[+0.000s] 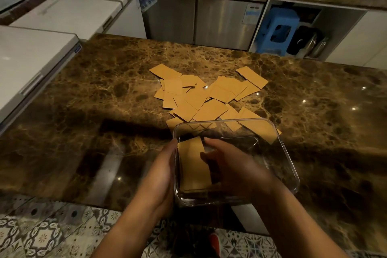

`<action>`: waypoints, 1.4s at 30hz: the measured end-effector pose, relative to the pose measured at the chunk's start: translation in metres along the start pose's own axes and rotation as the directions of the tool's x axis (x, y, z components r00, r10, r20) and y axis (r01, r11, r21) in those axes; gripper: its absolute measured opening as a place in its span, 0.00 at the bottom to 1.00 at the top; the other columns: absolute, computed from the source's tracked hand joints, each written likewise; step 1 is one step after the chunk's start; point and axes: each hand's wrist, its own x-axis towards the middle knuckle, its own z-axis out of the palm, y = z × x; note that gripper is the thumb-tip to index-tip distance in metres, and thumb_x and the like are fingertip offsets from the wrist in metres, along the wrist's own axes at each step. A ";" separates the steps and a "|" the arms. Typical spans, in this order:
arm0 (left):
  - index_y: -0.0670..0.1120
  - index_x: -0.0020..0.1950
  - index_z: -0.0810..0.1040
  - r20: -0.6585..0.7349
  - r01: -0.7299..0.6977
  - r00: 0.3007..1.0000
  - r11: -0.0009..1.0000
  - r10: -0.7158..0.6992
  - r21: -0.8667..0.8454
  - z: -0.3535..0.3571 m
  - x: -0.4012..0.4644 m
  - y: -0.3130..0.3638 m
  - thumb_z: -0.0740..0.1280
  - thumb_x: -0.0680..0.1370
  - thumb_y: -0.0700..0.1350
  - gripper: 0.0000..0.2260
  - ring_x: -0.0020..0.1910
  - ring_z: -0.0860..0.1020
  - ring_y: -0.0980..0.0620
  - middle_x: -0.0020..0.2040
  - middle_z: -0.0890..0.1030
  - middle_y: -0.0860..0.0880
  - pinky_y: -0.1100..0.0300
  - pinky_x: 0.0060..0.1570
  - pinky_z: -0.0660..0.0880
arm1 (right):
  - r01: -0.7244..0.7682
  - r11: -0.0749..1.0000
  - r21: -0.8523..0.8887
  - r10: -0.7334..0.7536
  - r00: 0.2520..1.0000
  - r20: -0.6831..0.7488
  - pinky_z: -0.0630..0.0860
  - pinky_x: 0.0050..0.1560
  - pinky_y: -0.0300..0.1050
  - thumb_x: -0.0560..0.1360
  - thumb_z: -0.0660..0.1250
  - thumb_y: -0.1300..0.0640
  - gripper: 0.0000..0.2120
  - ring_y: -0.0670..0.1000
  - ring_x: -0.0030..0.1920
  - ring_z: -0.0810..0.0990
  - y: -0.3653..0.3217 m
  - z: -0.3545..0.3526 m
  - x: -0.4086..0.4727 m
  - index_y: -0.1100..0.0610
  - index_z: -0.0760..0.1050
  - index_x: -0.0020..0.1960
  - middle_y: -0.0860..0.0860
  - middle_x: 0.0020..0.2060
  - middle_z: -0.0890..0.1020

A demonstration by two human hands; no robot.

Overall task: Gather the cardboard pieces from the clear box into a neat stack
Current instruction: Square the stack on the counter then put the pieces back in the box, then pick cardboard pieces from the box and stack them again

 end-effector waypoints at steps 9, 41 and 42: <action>0.46 0.55 0.86 0.051 -0.013 0.999 0.997 0.018 -0.080 -0.008 -0.001 -0.002 0.59 0.79 0.57 0.21 0.53 0.85 0.43 0.56 0.85 0.40 0.55 0.40 0.82 | 0.009 0.999 0.052 -0.010 1.000 0.023 0.79 0.52 0.50 0.75 0.68 0.38 0.23 0.52 0.62 0.77 0.009 0.017 0.002 0.44 0.72 0.67 0.46 0.64 0.79; 0.47 0.72 0.65 -0.008 -0.007 0.945 0.044 0.327 0.999 0.137 0.266 0.070 0.78 0.70 0.53 0.36 0.72 0.66 0.36 0.71 0.71 0.40 0.43 0.66 0.67 | -0.124 0.514 -0.849 -0.401 0.840 -0.366 0.75 0.57 0.49 0.65 0.79 0.44 0.30 0.54 0.61 0.75 -0.121 -0.157 0.058 0.53 0.75 0.62 0.51 0.59 0.79; 0.47 0.73 0.65 -0.036 0.024 0.945 0.041 0.326 0.999 0.140 0.268 0.069 0.79 0.69 0.53 0.38 0.72 0.65 0.36 0.71 0.71 0.39 0.42 0.67 0.67 | -0.094 0.540 -0.837 -0.405 0.842 -0.356 0.75 0.53 0.46 0.66 0.79 0.46 0.27 0.52 0.58 0.77 -0.124 -0.159 0.057 0.53 0.75 0.60 0.50 0.57 0.79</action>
